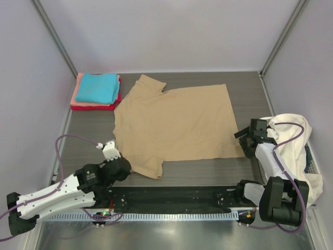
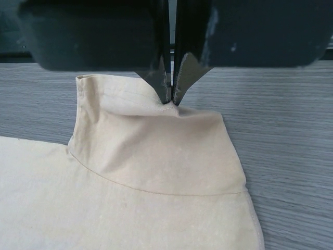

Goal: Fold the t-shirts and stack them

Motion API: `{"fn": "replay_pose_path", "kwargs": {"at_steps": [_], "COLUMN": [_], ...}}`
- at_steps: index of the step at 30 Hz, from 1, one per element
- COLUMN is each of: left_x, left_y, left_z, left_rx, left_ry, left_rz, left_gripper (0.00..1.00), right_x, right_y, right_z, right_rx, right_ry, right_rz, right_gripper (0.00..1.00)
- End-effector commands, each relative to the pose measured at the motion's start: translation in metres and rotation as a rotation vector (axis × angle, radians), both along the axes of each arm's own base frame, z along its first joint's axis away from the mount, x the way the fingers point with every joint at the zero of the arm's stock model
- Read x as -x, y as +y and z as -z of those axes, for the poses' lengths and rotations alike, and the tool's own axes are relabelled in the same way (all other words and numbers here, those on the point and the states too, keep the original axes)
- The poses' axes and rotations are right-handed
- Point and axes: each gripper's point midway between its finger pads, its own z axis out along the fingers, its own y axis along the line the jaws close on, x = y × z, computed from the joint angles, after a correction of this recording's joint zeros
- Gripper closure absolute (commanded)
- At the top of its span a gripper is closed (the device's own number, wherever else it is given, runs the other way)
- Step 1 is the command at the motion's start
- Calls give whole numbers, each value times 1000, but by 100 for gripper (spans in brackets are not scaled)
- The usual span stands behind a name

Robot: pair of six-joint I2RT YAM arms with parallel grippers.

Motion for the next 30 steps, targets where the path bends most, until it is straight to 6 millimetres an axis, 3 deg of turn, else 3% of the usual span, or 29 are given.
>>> {"fn": "replay_pose_path", "kwargs": {"at_steps": [1,7,9,11,15,24,26,30], "left_x": [-6,-6,-6,-6,-5,-5,-5,-7], "left_y": [0,-5,-6,-7,-9,-3,-4,-7], "left_z": [-6,-5,-5,-4,-1,-5,-4,-15], "left_rx": [-8,11,12,9,16,32,38,33], "left_ry": [-28,-28,-26,-21,-17,-33,-34,-45], "left_rz": [-6,4,9,11,14,-2,-3,12], "left_gripper": [100,100,100,100,100,100,100,100], "right_x": [47,52,57,54,53,54,52,46], "right_y": [-28,-13,-4,3,9,18,19,17], "right_z": [36,55,63,62,61,77,76,59], "right_rx": [103,36,8,25,33,-3,-3,18], "right_ry": [201,235,264,254,248,310,305,242], "right_rz": [100,74,49,16,10,-36,-51,-68], "right_gripper": [20,27,37,44,47,85,99,99]}}
